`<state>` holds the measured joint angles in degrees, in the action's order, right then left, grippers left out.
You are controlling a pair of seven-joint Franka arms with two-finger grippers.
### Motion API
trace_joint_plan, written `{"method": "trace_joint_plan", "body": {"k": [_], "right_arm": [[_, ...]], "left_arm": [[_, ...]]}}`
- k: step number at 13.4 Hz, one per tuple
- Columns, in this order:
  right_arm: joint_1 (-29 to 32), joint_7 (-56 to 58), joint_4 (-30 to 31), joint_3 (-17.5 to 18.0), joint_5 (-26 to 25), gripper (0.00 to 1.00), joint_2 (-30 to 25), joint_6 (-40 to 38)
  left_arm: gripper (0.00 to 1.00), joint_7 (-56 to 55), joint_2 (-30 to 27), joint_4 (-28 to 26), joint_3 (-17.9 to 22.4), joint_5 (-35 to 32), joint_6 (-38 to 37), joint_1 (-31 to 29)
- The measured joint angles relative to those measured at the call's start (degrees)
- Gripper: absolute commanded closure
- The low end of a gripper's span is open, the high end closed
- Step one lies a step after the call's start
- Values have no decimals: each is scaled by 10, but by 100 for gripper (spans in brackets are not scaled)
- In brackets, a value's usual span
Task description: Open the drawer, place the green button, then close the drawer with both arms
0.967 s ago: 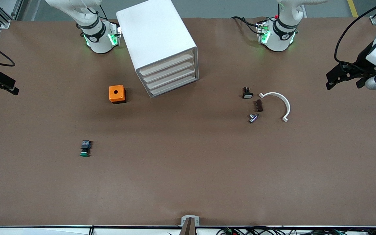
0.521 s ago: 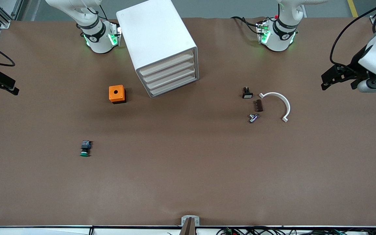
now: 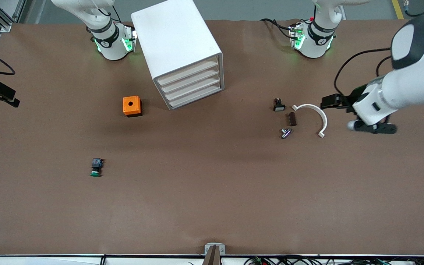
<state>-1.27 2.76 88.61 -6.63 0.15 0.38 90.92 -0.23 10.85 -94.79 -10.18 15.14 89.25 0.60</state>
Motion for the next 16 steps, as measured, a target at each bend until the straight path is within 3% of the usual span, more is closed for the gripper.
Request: {"method": "trace_joint_plan", "body": {"k": [4,7,10,13,16], "right_arm": [[-3,0,0,2,0,0,12,0],[-17,-1,1,3,0,0,39,-2],[-33,-12,2,3,0,0,86,3],[-58,-63,12,4,0,0,126,38],[-69,-78,71,3,0,0,141,128]], "left_arm": [[0,53,86,-2,-64,55,22,1],[0,55,138,-3,-120,68,90,12],[0,57,191,-10,-146,105,184,43],[0,117,239,-36,-163,220,249,55],[0,256,277,-81,-167,389,278,57]]}}
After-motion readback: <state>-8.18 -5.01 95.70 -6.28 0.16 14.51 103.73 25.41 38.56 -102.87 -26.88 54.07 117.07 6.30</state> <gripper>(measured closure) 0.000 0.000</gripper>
